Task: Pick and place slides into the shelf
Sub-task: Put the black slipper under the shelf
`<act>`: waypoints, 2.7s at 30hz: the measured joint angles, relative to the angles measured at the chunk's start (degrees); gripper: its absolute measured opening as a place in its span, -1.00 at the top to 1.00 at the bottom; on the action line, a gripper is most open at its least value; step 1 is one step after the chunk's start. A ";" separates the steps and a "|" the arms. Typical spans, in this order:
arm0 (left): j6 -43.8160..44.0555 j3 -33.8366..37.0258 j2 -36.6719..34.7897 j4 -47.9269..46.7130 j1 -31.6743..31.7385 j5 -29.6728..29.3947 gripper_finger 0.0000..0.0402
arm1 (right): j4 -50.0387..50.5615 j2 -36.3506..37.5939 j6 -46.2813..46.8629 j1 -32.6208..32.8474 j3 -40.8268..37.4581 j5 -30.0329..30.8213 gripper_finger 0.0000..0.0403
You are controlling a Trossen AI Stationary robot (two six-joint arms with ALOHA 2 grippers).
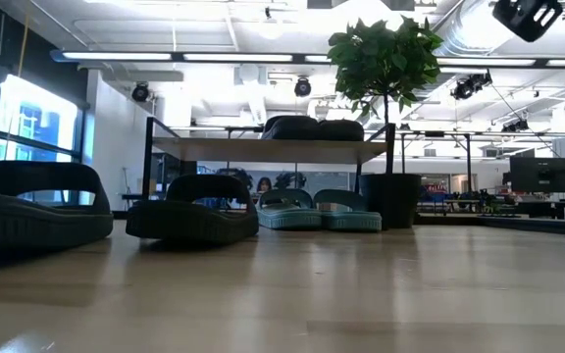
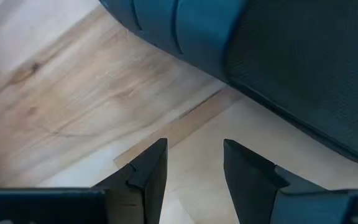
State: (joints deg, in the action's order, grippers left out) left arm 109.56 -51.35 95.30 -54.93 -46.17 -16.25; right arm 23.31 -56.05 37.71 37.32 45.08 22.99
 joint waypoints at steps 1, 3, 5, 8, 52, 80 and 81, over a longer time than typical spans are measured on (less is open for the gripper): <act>-0.21 1.15 -0.60 1.17 0.04 0.00 0.30 | -0.15 0.22 0.00 0.00 -0.40 0.28 1.00; -0.83 3.39 -1.05 3.35 0.92 0.20 0.34 | 0.16 0.61 0.02 -0.01 -1.21 0.50 1.00; -0.97 5.26 -1.02 5.50 1.87 0.41 0.40 | 0.05 0.61 0.00 -0.27 -1.56 0.51 1.00; -2.11 6.65 -1.33 7.49 3.28 -0.65 0.51 | 0.04 0.61 0.02 -0.79 -1.77 0.41 1.00; -35.44 6.83 -14.76 1.54 28.24 -2.36 0.94 | -3.82 -5.13 0.50 -8.45 -1.85 -6.53 1.00; -35.82 6.83 -4.84 26.92 8.66 -3.11 1.00 | -42.75 -39.00 1.07 -20.06 -6.09 -8.01 1.00; -35.80 6.85 -4.35 26.86 9.20 -3.83 0.99 | -42.50 -39.10 1.44 -20.08 -5.82 -7.94 1.00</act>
State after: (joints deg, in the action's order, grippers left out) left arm 73.76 -44.49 90.95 -28.07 -36.97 -20.08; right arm -19.20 -95.15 39.15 17.24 39.26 15.05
